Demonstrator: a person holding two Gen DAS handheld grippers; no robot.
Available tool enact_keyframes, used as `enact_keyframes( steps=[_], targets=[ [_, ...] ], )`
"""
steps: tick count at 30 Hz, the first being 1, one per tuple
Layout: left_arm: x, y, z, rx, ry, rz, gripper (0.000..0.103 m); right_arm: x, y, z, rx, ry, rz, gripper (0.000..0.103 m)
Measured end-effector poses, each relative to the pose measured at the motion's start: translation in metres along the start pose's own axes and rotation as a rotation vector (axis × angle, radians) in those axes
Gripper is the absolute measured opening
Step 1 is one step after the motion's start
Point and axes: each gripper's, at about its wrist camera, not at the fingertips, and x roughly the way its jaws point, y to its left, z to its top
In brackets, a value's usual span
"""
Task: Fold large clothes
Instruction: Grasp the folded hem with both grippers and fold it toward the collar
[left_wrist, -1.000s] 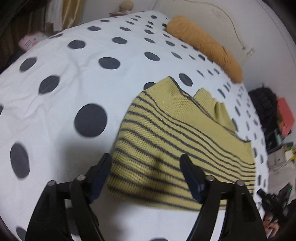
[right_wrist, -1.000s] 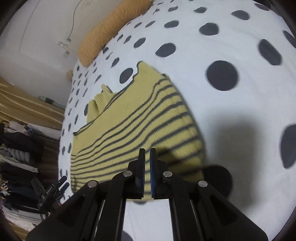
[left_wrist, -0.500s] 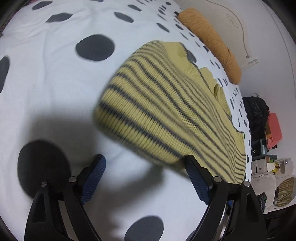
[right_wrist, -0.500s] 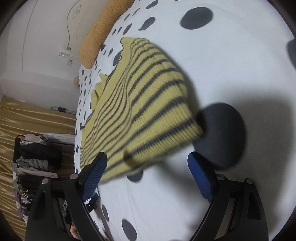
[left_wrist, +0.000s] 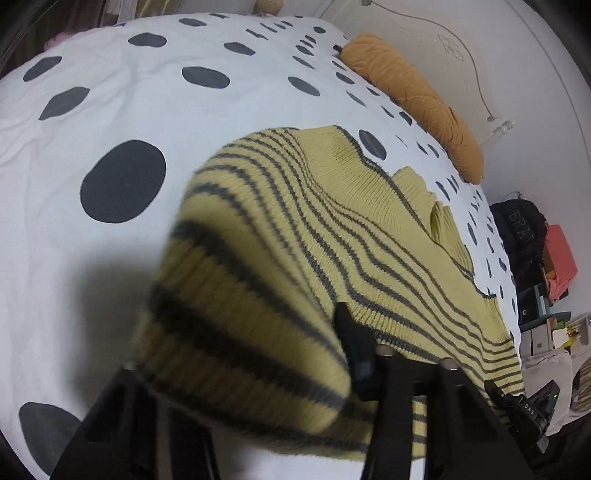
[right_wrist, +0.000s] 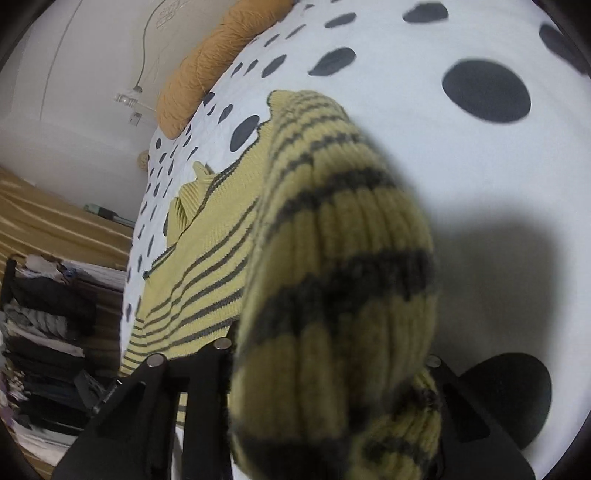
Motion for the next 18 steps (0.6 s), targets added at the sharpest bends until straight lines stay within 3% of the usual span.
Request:
enact_keyframes(
  steps=[3, 7, 10, 13, 16, 18],
  targets=[
    [-0.020, -0.001, 0.002, 0.016, -0.007, -0.011, 0.028, -0.018, 0.019, -0.004, -0.042, -0.037, -0.033, 0.027],
    [-0.067, -0.002, 0.001, 0.008, -0.044, -0.053, 0.026, -0.052, 0.041, -0.017, -0.084, -0.054, -0.036, 0.026],
    [-0.109, 0.011, -0.020, -0.008, -0.029, -0.082, 0.026, -0.089, 0.041, -0.041, -0.083, -0.037, -0.011, 0.026],
    [-0.131, 0.039, -0.062, -0.045, 0.049, -0.074, 0.027, -0.117, 0.017, -0.080, -0.046, 0.015, 0.007, 0.027],
    [-0.116, 0.080, -0.113, -0.085, 0.164, -0.016, 0.033, -0.122, -0.022, -0.127, 0.015, 0.102, -0.042, 0.031],
    [-0.103, 0.114, -0.134, -0.232, 0.189, -0.099, 0.037, -0.105, -0.059, -0.155, 0.090, 0.198, -0.104, 0.041]
  ],
)
